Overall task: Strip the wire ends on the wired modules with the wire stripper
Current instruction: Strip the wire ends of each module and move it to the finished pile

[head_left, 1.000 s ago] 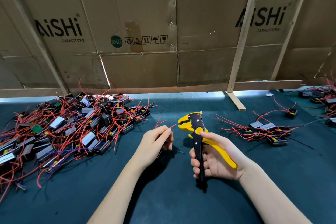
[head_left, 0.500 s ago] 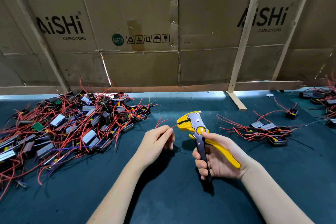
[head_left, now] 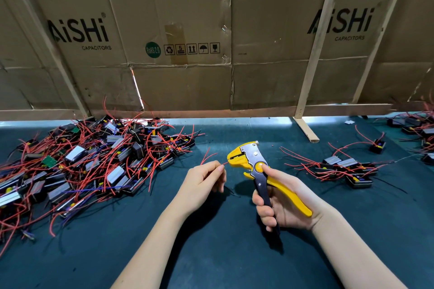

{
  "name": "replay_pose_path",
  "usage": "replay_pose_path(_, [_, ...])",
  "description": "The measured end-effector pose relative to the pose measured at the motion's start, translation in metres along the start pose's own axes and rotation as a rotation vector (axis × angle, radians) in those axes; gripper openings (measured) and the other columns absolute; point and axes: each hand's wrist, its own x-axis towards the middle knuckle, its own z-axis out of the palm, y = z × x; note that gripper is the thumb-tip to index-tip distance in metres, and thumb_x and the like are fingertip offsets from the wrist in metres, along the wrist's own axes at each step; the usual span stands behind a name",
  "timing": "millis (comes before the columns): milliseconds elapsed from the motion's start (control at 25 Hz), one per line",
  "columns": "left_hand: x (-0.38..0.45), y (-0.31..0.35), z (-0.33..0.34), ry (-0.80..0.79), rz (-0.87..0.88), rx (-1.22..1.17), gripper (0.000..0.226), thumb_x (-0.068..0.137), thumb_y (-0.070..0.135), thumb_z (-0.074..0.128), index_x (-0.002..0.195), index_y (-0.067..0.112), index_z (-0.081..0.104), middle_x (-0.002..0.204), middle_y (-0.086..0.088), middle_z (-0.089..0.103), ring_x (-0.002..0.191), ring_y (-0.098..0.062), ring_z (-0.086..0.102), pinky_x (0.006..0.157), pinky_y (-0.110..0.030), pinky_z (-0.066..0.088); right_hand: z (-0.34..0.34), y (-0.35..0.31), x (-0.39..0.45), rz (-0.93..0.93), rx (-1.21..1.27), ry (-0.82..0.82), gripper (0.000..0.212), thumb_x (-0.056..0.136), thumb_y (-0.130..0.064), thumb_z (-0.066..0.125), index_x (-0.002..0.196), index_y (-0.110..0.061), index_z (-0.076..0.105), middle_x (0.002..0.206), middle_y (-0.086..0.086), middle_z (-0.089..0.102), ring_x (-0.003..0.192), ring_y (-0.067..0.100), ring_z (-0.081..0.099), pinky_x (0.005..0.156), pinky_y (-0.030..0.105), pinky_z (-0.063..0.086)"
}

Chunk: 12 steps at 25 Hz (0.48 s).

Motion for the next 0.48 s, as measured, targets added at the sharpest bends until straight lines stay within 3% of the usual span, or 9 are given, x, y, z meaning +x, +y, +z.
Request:
replay_pose_path(200, [-0.0006, 0.0011, -0.0003, -0.012, -0.008, 0.028, 0.035, 0.104, 0.026, 0.043, 0.074, 0.016, 0.058, 0.062, 0.000, 0.063, 0.060, -0.010, 0.057, 0.065, -0.028, 0.047, 0.0029, -0.0046, 0.0014, -0.026, 0.003, 0.186, 0.064, 0.074, -0.077, 0.050, 0.058, -0.015, 0.049, 0.049, -0.003, 0.029, 0.036, 0.012, 0.027, 0.041, 0.025, 0.031])
replay_pose_path(280, [-0.0012, 0.0021, -0.0005, -0.013, -0.019, 0.021, 0.034, 0.104, 0.024, 0.044, 0.074, 0.015, 0.059, 0.062, -0.001, 0.063, 0.060, -0.010, 0.057, 0.065, -0.028, 0.046, 0.0028, -0.0040, 0.0007, -0.034, 0.038, 0.185, 0.065, 0.074, -0.077, 0.050, 0.059, -0.014, 0.050, 0.049, -0.002, 0.030, 0.037, 0.013, 0.029, 0.042, 0.025, 0.032])
replay_pose_path(400, [-0.0022, 0.0030, -0.0027, 0.008, 0.000, 0.050, 0.026, 0.101, 0.022, 0.050, 0.077, 0.020, 0.061, 0.069, 0.000, 0.066, 0.062, -0.007, 0.056, 0.066, -0.021, 0.046, 0.0057, 0.0016, 0.0028, -0.039, 0.135, 0.077, 0.061, 0.082, -0.067, 0.056, 0.077, -0.006, 0.060, 0.069, 0.011, 0.050, 0.059, 0.027, 0.052, 0.065, 0.037, 0.052])
replay_pose_path(480, [-0.0030, 0.0041, -0.0042, 0.057, 0.024, 0.091, 0.006, 0.092, 0.020, 0.065, 0.091, 0.025, 0.063, 0.086, 0.008, 0.067, 0.068, -0.008, 0.058, 0.068, -0.019, 0.046, 0.0079, 0.0030, 0.0056, -0.012, 0.203, 0.085, 0.057, 0.080, -0.056, 0.063, 0.089, 0.000, 0.060, 0.081, 0.018, 0.057, 0.072, 0.033, 0.059, 0.077, 0.044, 0.055])
